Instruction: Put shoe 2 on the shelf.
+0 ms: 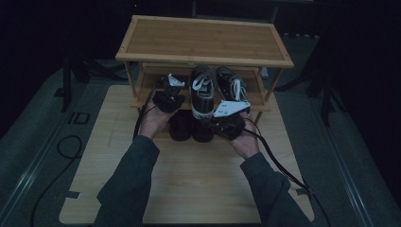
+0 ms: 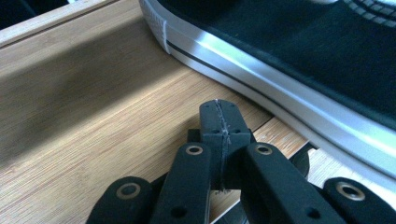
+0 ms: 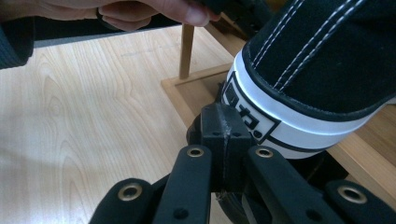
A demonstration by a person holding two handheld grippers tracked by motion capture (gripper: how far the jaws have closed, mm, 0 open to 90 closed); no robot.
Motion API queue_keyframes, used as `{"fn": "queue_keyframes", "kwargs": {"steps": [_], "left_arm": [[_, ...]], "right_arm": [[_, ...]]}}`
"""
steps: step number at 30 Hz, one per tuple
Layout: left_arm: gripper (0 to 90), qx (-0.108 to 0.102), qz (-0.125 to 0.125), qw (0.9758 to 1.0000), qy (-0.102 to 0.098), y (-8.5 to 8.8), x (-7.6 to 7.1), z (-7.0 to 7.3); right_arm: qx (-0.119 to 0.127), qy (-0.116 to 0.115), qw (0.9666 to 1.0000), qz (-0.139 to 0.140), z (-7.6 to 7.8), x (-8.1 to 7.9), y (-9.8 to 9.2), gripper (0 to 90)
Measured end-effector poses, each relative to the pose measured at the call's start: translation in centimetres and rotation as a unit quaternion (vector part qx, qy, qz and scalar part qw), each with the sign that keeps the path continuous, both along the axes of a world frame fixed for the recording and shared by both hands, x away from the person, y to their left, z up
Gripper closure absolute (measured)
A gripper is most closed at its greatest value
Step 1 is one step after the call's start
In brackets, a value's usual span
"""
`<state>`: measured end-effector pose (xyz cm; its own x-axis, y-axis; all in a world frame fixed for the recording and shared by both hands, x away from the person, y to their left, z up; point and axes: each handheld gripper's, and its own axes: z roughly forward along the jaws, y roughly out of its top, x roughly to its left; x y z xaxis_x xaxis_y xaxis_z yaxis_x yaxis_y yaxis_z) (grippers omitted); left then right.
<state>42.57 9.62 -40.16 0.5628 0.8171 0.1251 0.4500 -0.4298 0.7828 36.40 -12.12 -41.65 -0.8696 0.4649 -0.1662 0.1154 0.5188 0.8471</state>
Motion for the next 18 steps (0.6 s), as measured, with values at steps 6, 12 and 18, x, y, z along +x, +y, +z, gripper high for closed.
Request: {"fn": "queue_keyframes", "kwargs": {"steps": [6, 12, 18], "left_arm": [[90.0, -0.001, -0.002, 1.0, 0.0, 0.1, 0.0, 0.0], [90.0, -0.001, -0.001, 1.0, 0.0, 0.1, 0.0, 0.0], [90.0, -0.002, -0.001, 1.0, 0.0, 0.1, 0.0, 0.0]], "right_arm": [[0.001, -0.012, 0.9991, -0.042, -0.4, 0.6, 0.2, 90.0], [0.012, -0.003, 0.9994, -0.034, -0.4, 1.1, 0.7, 90.0], [-0.004, -0.011, 0.9991, -0.04, -0.3, 1.3, 1.6, 90.0]]}}
